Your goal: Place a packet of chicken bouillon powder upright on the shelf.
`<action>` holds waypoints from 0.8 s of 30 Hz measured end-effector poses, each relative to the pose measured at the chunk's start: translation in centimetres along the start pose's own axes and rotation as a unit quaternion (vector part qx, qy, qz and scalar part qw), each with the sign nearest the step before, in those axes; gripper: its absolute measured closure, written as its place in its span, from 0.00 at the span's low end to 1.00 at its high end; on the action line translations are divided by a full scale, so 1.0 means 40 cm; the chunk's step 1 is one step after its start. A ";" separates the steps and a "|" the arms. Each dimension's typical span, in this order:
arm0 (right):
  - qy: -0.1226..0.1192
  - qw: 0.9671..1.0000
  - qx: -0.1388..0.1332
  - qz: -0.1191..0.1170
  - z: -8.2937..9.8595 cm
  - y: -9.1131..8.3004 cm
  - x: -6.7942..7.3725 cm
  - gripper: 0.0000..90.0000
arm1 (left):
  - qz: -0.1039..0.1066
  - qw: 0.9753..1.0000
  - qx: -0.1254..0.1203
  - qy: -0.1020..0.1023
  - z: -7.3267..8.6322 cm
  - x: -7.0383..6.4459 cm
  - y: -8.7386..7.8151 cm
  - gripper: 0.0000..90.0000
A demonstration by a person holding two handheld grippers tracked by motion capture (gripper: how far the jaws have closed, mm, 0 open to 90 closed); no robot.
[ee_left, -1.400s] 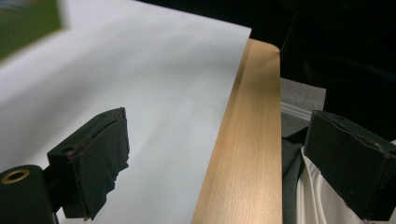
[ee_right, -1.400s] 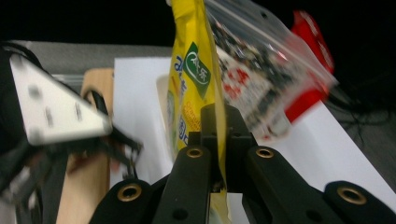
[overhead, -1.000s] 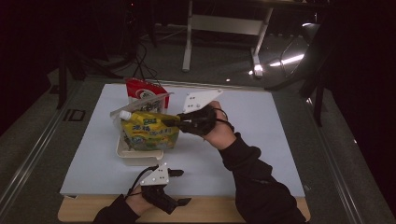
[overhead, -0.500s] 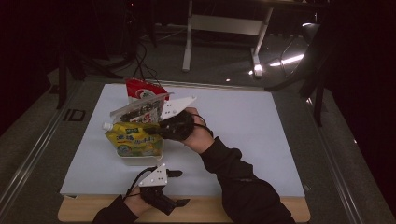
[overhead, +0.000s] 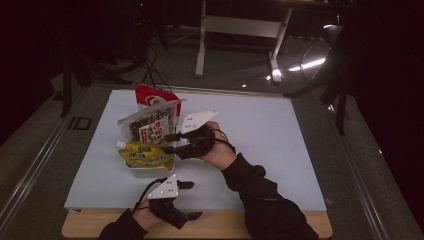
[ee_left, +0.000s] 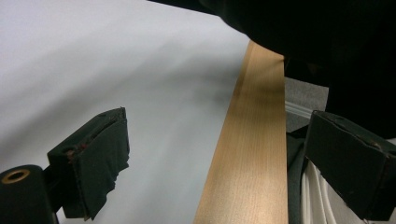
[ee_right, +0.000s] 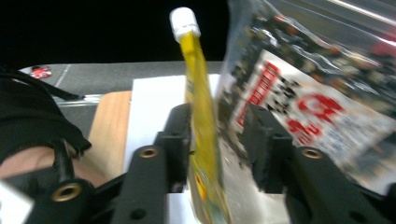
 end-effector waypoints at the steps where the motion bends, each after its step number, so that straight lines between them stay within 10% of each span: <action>1: 0.005 1.000 0.001 0.012 0.016 -0.025 -0.004 0.61 | -0.001 1.000 0.000 0.001 0.000 0.000 0.000 0.09; 13: 0.052 0.996 0.015 0.075 0.212 -0.141 0.002 0.37 | -0.006 1.000 -0.003 -0.003 -0.002 0.006 0.000 0.09; 24: 0.077 0.994 0.023 0.071 0.333 -0.153 0.032 0.22 | -0.008 1.000 -0.003 0.000 -0.001 0.009 0.000 0.09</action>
Point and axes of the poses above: each handheld gripper's, and its own axes: y roughly forward along the jaws, z roughly out of its underside, x roughly to its left, the point moved 8 cm from there along y, roughly forward along the jaws, and after that the axes turned 13 degrees about -y, right-handed, at the moved point
